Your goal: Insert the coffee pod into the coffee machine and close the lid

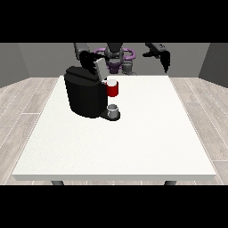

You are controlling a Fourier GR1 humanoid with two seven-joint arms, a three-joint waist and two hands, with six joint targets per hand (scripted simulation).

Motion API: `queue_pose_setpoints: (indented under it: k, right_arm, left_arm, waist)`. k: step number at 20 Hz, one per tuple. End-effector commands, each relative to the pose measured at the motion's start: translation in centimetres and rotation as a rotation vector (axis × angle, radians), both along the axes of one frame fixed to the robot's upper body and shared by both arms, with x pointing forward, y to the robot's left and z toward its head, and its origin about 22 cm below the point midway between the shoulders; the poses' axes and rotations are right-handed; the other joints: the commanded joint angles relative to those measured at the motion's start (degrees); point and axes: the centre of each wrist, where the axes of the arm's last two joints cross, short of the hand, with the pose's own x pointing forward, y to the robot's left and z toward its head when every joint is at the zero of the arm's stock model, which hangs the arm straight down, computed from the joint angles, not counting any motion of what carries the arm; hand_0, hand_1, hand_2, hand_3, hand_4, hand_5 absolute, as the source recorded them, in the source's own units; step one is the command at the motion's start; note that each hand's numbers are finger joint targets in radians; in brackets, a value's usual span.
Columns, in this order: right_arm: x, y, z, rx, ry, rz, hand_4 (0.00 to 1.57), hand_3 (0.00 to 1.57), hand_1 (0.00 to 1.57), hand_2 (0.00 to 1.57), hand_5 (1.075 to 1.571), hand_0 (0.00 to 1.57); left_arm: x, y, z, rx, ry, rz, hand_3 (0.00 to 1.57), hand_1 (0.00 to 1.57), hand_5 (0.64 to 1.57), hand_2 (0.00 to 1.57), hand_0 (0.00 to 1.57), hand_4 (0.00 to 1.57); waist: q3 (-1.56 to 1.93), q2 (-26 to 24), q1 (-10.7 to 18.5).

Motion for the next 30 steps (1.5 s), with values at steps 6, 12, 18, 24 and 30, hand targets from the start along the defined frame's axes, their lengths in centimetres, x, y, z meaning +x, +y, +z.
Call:
queue_pose_setpoints:
  k: [6, 12, 18, 24, 30]
  right_arm:
    - [0.8, 2.5, 0.6, -0.079, 0.022, 0.032, 0.21, 0.0, 0.0, 0.0, 1.571, 0.0]
    - [1.0, 4.6, 1.5, -0.12, -0.038, 0.082, 0.12, 0.0, 0.0, 0.0, 1.571, 0.0]
    - [1.4, 6.6, 2.1, -0.13, -0.041, 0.055, 0.12, 0.0, 0.0, 0.0, 1.571, 0.0]
    - [1.3, 6.4, 2.5, -0.043, -0.113, 0.159, 0.13, 0.0, 0.0, 0.0, 1.571, 0.0]
    - [-3.5, 8.1, -3.6, 0.122, -0.019, 0.218, 0.29, 0.0, 0.0, 0.0, 1.571, 0.0]
  left_arm:
    - [-0.6, 1.7, -1.1, -0.004, 0.038, -0.011, 0.0, 0.0, 1.571, 0.0, 0.0, 0.19]
    - [0.5, 1.7, -0.2, -0.014, 0.011, 0.025, 0.0, 0.0, 1.571, 0.0, 0.0, 0.18]
    - [-0.3, 0.1, -0.8, 0.013, -0.022, -0.038, 0.0, 0.0, 1.571, 0.0, 0.0, 0.12]
    - [0.4, -2.5, 0.4, -0.013, -0.097, -0.025, 0.0, 0.0, 1.571, 0.0, 0.0, 0.14]
    - [-1.5, -1.7, -4.0, -0.049, 0.005, 0.015, 0.0, 0.0, 1.571, 0.0, 0.0, 0.19]
  waist:
    - [0.12, 0.12, 1.42]
    - [0.12, 0.22, 0.06]
    - [0.13, -0.41, 1.61]
    - [0.14, -0.51, 0.18]
    - [0.13, -6.07, -4.14]
